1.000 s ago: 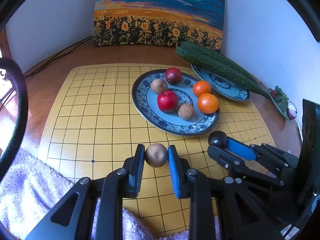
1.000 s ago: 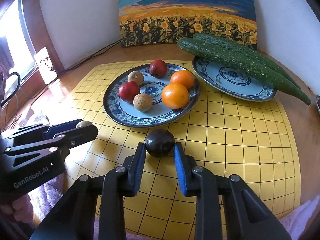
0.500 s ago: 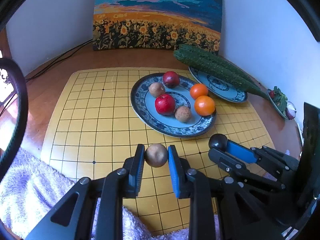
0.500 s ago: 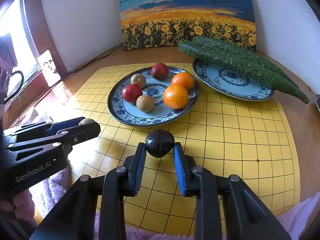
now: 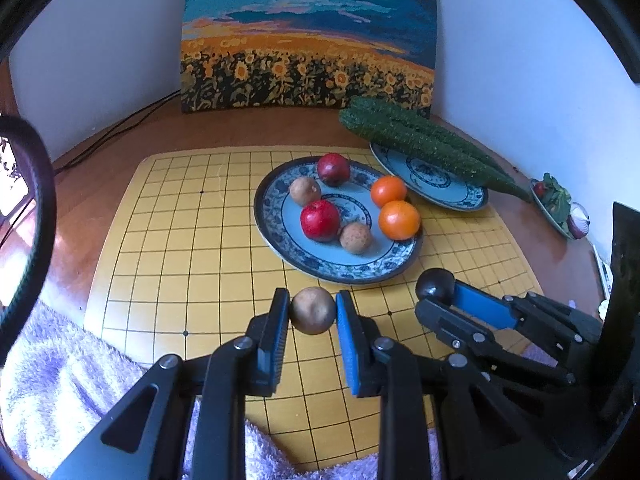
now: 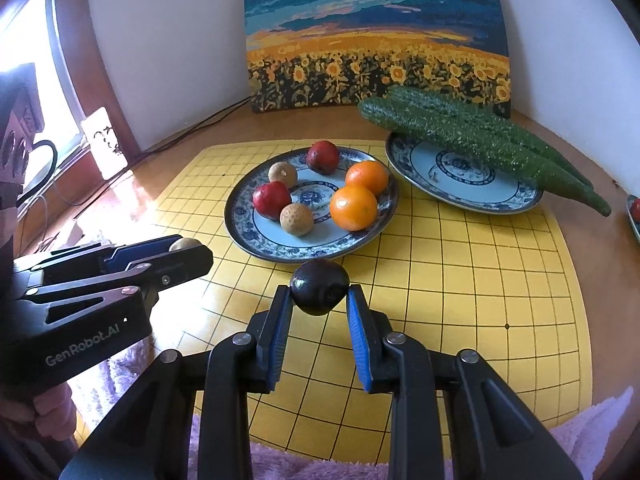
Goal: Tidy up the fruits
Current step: 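Carry the potato and plum over the plate with both tools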
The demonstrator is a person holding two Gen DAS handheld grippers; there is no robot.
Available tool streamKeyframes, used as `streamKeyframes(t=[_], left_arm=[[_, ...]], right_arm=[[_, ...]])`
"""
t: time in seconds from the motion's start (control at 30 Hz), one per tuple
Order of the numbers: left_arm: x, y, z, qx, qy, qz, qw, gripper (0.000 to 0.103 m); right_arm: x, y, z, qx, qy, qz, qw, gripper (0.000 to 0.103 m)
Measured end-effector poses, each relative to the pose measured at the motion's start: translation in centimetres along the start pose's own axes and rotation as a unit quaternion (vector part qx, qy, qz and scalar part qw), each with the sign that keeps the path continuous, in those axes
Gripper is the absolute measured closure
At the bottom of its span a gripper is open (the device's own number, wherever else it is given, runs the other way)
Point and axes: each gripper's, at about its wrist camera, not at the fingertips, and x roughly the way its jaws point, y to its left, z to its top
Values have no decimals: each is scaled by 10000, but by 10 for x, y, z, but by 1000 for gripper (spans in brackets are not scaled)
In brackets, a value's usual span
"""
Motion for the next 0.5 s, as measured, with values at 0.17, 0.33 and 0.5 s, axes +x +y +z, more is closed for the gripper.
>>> streamKeyframes(t=[0.17,0.33,0.5], left_arm=[[2,-3,7,77,-46,13,10000,78],[6,-4,13,128,-77,31,9999,78],[12,-4,17,151,-75,28,9999,78]], right_arm=[[0,1,5,-38,-43,11,10000,74],[2,1,9,-53,-60,16,10000,74],[5,2,13,-101,-66,16,9999,74]])
